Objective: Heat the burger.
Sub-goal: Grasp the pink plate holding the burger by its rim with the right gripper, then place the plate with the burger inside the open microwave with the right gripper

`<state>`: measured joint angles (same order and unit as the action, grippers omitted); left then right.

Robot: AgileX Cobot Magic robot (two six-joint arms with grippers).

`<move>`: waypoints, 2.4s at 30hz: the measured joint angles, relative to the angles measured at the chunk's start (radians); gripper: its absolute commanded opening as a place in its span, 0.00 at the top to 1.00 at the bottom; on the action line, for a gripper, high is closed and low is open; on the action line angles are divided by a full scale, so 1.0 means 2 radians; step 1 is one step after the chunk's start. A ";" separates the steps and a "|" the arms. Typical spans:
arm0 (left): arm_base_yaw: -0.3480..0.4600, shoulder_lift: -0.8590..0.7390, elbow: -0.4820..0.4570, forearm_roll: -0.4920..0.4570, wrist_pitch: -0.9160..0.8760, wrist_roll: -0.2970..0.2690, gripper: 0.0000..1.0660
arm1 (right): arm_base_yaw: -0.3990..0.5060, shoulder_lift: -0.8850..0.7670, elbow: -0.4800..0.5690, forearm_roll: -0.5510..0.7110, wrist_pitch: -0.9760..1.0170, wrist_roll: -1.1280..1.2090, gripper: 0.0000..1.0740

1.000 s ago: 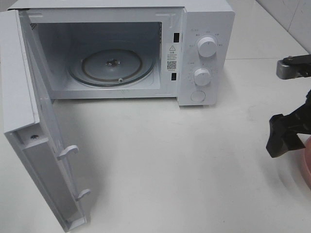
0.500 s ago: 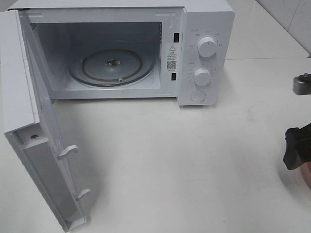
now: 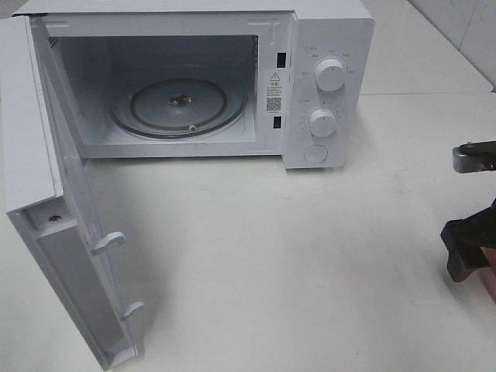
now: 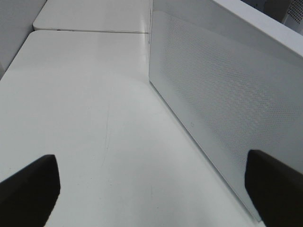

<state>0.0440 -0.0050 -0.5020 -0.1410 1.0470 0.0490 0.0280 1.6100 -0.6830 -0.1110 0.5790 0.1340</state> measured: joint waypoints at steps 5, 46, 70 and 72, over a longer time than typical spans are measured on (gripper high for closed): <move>0.000 0.000 0.000 0.000 0.000 0.001 0.08 | -0.013 0.015 0.000 -0.003 -0.009 0.001 0.18; 0.000 0.000 0.000 -0.001 0.000 0.001 0.08 | -0.016 0.075 0.000 -0.018 -0.037 0.001 0.89; 0.000 0.000 0.000 -0.001 0.000 0.001 0.08 | 0.042 0.059 0.000 -0.112 0.002 0.140 1.00; 0.000 0.000 0.000 -0.001 0.000 0.001 0.08 | 0.048 0.059 0.000 -0.124 0.007 0.153 1.00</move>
<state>0.0440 -0.0050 -0.5020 -0.1420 1.0470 0.0500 0.1240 1.7290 -0.6840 -0.3580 0.5920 0.4400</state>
